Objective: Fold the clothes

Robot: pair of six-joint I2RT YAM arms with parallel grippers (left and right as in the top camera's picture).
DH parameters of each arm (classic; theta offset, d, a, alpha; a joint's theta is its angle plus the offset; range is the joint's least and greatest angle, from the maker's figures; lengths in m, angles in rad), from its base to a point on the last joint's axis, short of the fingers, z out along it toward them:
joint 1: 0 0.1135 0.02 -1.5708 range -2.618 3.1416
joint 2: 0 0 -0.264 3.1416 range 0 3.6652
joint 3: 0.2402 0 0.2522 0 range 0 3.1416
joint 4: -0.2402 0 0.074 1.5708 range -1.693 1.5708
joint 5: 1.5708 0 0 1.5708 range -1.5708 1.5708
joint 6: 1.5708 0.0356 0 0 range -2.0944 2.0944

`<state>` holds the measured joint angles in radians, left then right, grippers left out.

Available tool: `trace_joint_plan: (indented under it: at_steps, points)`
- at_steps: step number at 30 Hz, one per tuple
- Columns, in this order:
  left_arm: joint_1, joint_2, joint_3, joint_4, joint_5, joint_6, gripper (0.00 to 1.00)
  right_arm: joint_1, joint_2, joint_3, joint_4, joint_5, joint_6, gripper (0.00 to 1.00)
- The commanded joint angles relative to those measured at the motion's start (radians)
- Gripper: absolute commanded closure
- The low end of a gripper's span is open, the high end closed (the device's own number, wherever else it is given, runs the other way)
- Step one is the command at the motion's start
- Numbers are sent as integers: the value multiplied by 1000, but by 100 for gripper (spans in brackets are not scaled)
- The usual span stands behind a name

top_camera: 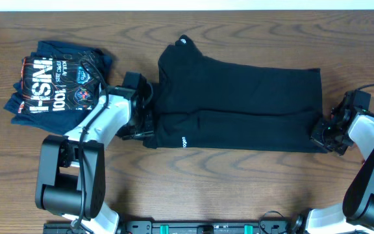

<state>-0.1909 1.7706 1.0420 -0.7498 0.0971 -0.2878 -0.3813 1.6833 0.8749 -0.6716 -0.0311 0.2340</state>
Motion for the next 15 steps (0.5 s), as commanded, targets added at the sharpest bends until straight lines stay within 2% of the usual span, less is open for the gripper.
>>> trace_joint_plan:
  at_steps: [1,11,15]
  points:
    - [3,-5,-64,20,-80,9,50,3,6,-21,-27,119,34,91]
    - [70,-5,-69,-71,-83,-36,50,-18,6,-21,-66,148,55,92]
    - [63,-5,-69,-131,-82,-37,55,-18,6,-21,-122,208,101,91]
